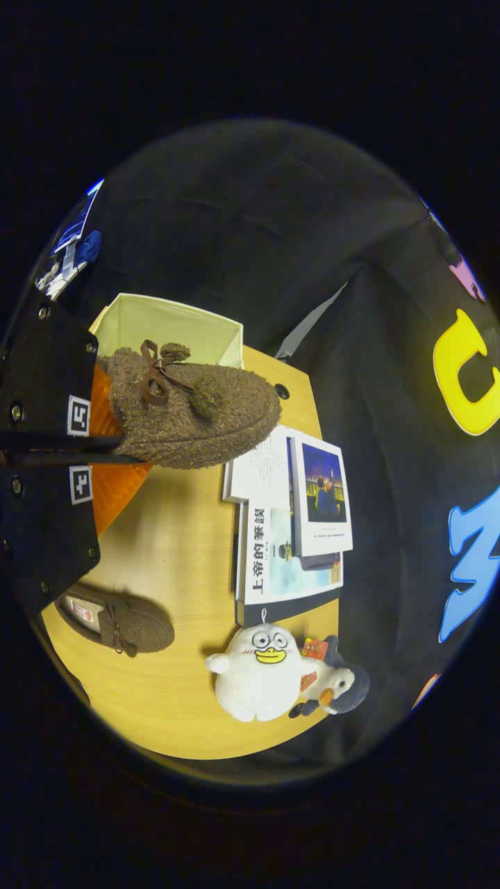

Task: Open the storage box then place both shoes into the box .Put the left shoe in first, then the right shoe, with the right side of both shoes facing outward in a uniform manner.

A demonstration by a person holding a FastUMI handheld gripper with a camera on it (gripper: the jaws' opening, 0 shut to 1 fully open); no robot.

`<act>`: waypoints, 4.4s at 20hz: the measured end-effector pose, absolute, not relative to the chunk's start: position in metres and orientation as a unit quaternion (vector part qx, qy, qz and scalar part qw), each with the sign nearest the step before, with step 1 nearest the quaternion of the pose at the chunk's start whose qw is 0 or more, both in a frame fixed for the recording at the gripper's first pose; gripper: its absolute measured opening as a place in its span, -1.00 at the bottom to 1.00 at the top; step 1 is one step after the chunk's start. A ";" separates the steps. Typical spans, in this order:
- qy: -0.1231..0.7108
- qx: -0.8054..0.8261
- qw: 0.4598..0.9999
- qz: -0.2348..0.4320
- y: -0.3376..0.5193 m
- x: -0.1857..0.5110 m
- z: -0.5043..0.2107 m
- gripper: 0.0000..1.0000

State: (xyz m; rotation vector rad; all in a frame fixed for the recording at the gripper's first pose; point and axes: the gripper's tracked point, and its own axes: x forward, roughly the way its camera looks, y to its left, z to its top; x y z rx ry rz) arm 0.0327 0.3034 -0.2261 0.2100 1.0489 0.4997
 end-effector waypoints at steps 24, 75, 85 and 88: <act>0.579 0.060 0.776 0.245 0.483 0.027 -0.294 -0.96; 0.412 0.092 0.895 0.145 0.140 0.058 -0.270 0.75; 0.457 0.107 0.879 0.090 0.061 0.033 -0.326 0.75; 0.478 0.097 0.868 0.091 0.050 0.018 -0.347 0.75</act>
